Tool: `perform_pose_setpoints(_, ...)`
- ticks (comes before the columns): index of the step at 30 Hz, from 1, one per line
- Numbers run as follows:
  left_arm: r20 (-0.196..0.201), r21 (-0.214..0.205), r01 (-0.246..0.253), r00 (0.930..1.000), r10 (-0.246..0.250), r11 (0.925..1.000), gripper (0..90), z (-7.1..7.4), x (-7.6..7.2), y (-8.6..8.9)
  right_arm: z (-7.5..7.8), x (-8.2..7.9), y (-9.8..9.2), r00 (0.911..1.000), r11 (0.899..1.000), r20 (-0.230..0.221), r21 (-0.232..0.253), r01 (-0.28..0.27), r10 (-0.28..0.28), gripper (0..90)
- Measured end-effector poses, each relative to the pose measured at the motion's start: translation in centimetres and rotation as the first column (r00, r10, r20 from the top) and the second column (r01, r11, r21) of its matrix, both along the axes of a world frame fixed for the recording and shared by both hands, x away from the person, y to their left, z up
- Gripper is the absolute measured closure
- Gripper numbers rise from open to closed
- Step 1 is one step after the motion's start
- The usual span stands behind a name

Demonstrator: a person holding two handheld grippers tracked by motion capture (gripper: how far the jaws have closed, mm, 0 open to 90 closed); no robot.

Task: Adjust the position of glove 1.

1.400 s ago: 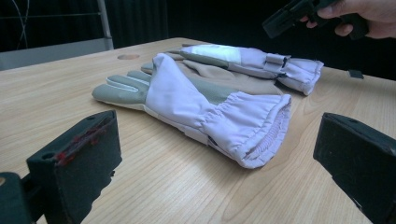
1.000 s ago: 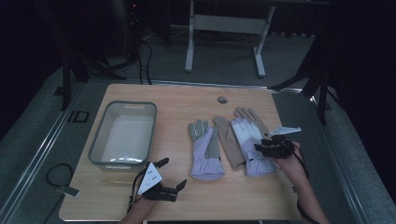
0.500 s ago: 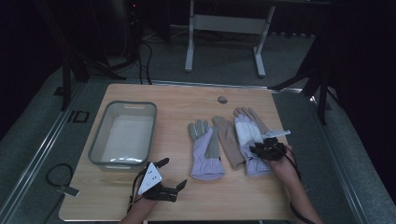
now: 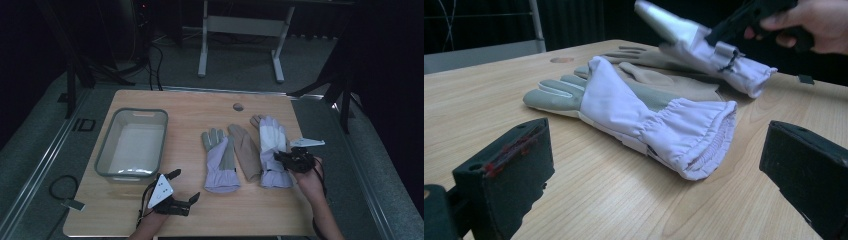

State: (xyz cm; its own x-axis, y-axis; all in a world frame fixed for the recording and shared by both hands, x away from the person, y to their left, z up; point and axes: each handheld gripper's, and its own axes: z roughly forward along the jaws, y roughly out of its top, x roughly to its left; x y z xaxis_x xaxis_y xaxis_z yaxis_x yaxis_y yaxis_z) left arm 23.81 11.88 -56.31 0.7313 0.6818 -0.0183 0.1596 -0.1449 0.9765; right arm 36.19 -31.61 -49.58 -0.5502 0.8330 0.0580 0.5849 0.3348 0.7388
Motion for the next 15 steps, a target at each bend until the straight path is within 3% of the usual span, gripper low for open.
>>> perform_pose_setpoints(7,0.002,0.001,-0.002,1.0,0.002,1.0,0.8,0.0,0.0,0.0,4.0,-0.6,-0.1,0.9985,0.998,0.053,0.056,-0.017,0.014,80.8)
perform_pose_setpoints(8,0.002,0.001,-0.002,1.0,0.002,1.0,0.8,0.0,0.0,0.0,4.0,-0.6,-0.1,0.9985,0.998,0.053,0.056,-0.017,0.014,80.8)
perform_pose_setpoints(10,0.002,0.001,-0.004,1.0,0.004,1.0,0.8,0.0,0.0,0.0,5.7,-0.6,0.4,0.9977,0.997,0.063,0.067,-0.031,0.027,80.9)
perform_pose_setpoints(15,0.001,0.001,-0.005,1.0,0.005,1.0,0.8,0.0,0.0,0.0,7.4,-0.8,1.7,0.9964,0.996,0.075,0.071,-0.045,0.04,80.8)
